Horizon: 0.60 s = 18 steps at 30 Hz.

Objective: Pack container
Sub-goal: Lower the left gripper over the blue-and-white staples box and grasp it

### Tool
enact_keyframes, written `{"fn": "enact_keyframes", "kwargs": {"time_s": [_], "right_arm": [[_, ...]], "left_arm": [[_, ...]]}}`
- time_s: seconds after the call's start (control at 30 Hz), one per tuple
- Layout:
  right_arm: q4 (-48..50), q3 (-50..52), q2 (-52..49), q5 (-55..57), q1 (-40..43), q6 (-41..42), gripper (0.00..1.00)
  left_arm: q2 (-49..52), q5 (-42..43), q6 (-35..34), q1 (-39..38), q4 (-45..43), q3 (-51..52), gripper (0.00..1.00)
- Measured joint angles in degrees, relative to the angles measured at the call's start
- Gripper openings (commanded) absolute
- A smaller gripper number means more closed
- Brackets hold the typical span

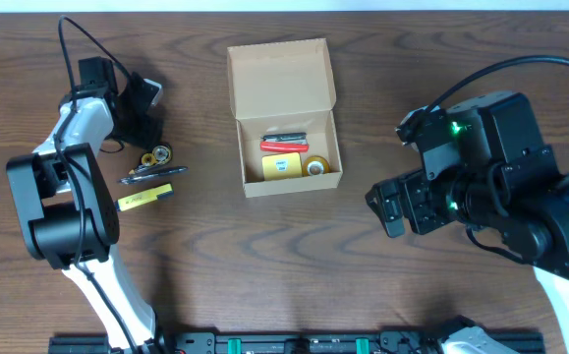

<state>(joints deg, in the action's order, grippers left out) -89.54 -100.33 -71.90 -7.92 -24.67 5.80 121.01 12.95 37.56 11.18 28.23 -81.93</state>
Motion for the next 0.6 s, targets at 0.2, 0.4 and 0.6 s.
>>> {"fn": "enact_keyframes", "kwargs": {"time_s": [0.2,0.4,0.6], "right_arm": [[0.0,0.0,0.0,0.0,0.0,0.0,0.99],[0.0,0.0,0.0,0.0,0.0,0.0,0.99],[0.0,0.0,0.0,0.0,0.0,0.0,0.99]], "left_arm": [[0.0,-2.0,-0.2,0.0,-0.1,-0.1,0.45],[0.0,-3.0,-0.2,0.0,-0.1,-0.2,0.38],[0.0,-3.3,-0.7,0.0,-0.1,-0.2,0.22]]}}
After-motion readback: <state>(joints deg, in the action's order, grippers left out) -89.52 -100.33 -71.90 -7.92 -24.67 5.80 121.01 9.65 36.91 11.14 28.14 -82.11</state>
